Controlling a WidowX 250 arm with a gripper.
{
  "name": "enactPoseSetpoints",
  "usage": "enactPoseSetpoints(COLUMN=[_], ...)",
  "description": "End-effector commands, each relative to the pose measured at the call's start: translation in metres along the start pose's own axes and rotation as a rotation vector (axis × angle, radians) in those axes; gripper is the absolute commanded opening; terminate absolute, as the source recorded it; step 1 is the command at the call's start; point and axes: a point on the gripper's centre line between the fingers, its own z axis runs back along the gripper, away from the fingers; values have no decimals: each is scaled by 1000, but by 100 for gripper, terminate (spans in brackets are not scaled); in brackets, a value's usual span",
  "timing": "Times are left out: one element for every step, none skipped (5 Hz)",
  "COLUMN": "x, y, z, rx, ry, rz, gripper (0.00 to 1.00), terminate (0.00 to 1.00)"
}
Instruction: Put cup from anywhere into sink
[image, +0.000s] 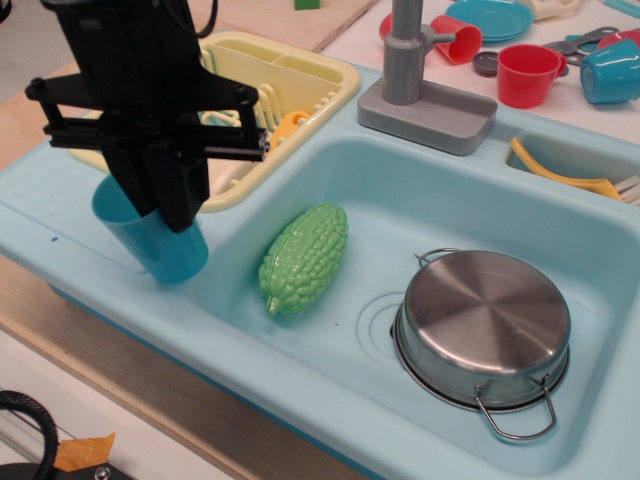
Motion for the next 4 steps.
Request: enactPoseSetpoints(x=[30,52,60,68], y=[-37,-69,-88,-96], z=[33,30,19,11], rx=[30,-48,-126,-166], ry=[-71,-85,-67,-61], rz=[-68,-157,-229,-255], gripper=[0,0,0,0], terminate=[0,0,0,0])
